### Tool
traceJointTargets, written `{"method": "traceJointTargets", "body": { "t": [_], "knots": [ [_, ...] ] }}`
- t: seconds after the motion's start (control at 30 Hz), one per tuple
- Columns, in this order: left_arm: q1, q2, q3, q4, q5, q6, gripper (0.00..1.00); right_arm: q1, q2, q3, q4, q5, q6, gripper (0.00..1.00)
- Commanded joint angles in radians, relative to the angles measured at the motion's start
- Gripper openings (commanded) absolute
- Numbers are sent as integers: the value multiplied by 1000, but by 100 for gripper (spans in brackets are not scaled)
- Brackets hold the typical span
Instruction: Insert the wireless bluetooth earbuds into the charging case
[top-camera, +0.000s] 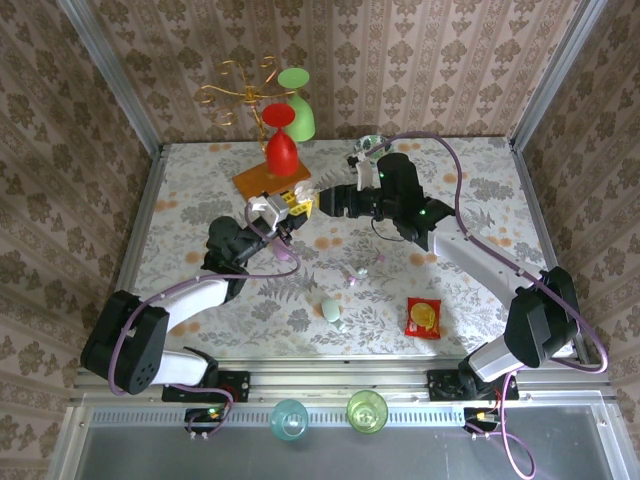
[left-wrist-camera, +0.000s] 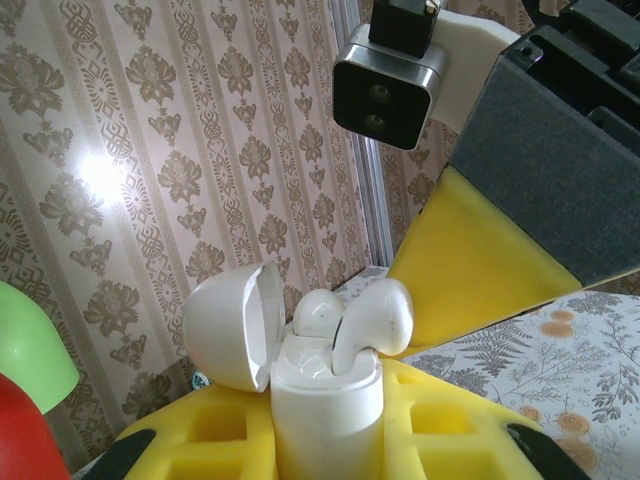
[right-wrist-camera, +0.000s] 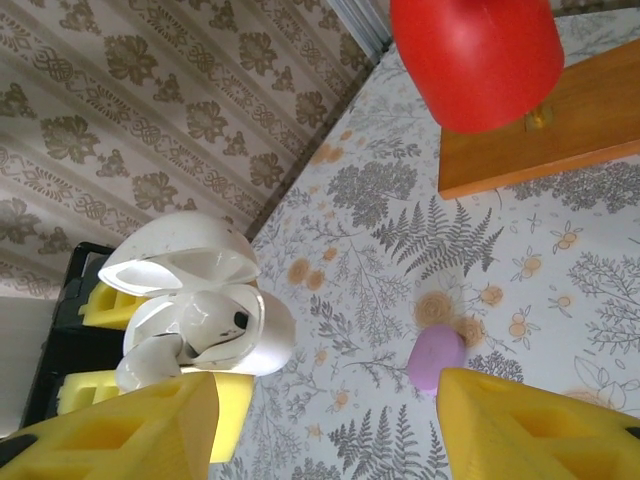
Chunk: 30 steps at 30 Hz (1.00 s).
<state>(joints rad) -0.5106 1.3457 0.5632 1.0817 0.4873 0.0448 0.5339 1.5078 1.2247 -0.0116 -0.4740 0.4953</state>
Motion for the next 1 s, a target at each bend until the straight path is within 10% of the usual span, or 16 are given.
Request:
{"method": "traceJointTargets", "body": {
  "t": [0.0, 0.97],
  "knots": [
    [-8, 13, 35, 19, 8, -1, 0, 15, 10, 36, -26, -34, -27, 60],
    [-15, 33, 56, -12, 17, -7, 0, 46, 28, 66, -65, -56, -74, 60]
  ]
}}
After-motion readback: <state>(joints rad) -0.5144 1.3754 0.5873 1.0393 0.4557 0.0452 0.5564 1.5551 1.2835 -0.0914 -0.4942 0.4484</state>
